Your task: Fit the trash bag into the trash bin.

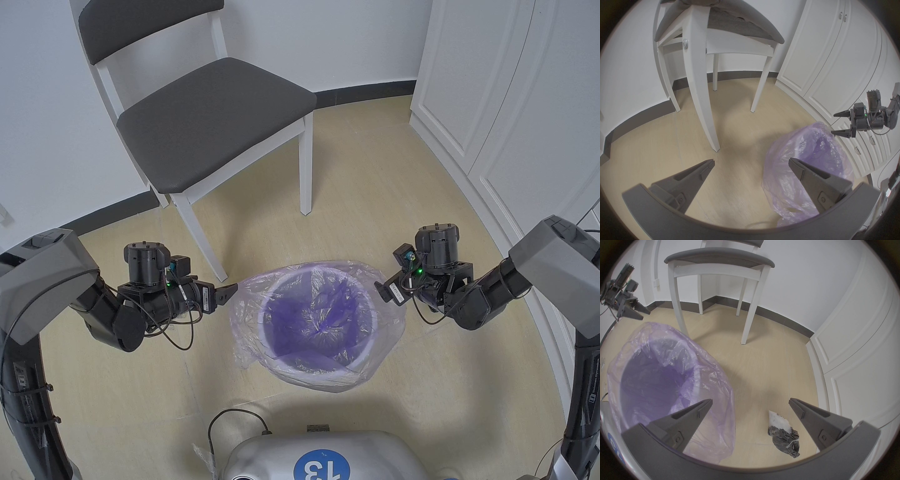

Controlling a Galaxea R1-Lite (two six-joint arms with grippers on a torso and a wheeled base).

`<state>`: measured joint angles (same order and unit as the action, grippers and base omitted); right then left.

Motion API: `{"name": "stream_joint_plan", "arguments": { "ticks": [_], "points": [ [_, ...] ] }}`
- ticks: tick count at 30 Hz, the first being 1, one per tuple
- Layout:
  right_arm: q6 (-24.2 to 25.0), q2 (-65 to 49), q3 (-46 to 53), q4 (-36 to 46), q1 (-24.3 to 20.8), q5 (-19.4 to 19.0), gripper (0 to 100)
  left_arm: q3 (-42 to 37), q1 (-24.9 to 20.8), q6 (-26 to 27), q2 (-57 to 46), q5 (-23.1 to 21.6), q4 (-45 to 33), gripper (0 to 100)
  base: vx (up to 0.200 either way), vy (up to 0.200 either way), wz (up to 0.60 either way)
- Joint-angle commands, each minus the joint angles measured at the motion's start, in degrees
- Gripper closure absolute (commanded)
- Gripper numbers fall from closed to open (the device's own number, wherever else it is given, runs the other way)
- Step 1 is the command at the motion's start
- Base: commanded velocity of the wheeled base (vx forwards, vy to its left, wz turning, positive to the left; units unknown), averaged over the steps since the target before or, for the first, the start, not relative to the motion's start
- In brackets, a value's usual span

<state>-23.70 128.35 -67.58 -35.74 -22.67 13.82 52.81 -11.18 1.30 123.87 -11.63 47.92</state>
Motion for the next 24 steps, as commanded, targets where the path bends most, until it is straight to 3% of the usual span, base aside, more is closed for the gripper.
{"name": "stream_joint_plan", "arguments": {
  "ticks": [1,16,24],
  "points": [
    [0.1,-2.8,1.8,1.2,-0.1,0.3,0,-0.6,-0.2,0.2,-1.2,1.3,-0.5,0,0.000,0.000,0.00],
    [0.1,0.1,4.0,0.7,0.5,0.9,0,0.5,-1.7,0.2,3.8,1.8,0.0,0,0.000,0.000,0.00],
    [0.3,4.1,1.1,-0.3,1.7,2.3,0,5.0,-1.5,0.3,9.1,1.8,-0.5,0,0.000,0.000,0.00]
  ]
}}
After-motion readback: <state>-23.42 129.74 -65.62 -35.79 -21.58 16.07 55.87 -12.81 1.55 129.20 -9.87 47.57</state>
